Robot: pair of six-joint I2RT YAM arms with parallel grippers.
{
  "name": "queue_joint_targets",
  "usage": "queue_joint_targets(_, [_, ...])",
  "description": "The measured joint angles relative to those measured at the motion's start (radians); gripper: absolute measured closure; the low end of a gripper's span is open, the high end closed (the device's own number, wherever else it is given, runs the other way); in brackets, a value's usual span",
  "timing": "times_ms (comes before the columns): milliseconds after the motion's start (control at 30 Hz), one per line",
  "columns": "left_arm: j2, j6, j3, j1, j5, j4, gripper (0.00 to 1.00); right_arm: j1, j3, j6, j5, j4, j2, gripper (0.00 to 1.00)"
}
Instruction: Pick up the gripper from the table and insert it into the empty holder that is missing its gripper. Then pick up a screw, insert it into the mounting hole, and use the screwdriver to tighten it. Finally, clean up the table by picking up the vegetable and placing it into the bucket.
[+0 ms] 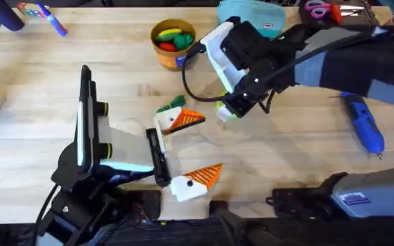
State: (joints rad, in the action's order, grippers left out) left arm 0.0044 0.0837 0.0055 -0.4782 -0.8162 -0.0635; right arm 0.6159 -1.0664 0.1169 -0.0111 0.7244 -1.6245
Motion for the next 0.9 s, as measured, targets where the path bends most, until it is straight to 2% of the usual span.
queue_joint_targets(133, [0.000, 0.000, 0.000, 0.000, 0.000, 0.000, 0.011, 0.000, 0.000, 0.004, 0.000, 0.000, 0.000, 0.810])
queue_joint_targets(300, [0.000, 0.000, 0.000, 0.000, 0.000, 0.000, 0.011, 0.000, 0.000, 0.004, 0.000, 0.000, 0.000, 0.906])
queue_joint_targets(433, [0.000, 0.000, 0.000, 0.000, 0.000, 0.000, 0.011, 0.000, 0.000, 0.004, 0.000, 0.003, 0.000, 0.933])
queue_joint_targets(533, [0.000, 0.000, 0.000, 0.000, 0.000, 0.000, 0.011, 0.000, 0.000, 0.004, 0.000, 0.009, 0.000, 0.992])
queue_joint_targets(900, [0.000, 0.000, 0.000, 0.000, 0.000, 0.000, 0.011, 0.000, 0.001, 0.004, 0.000, 0.009, 0.000, 0.995])
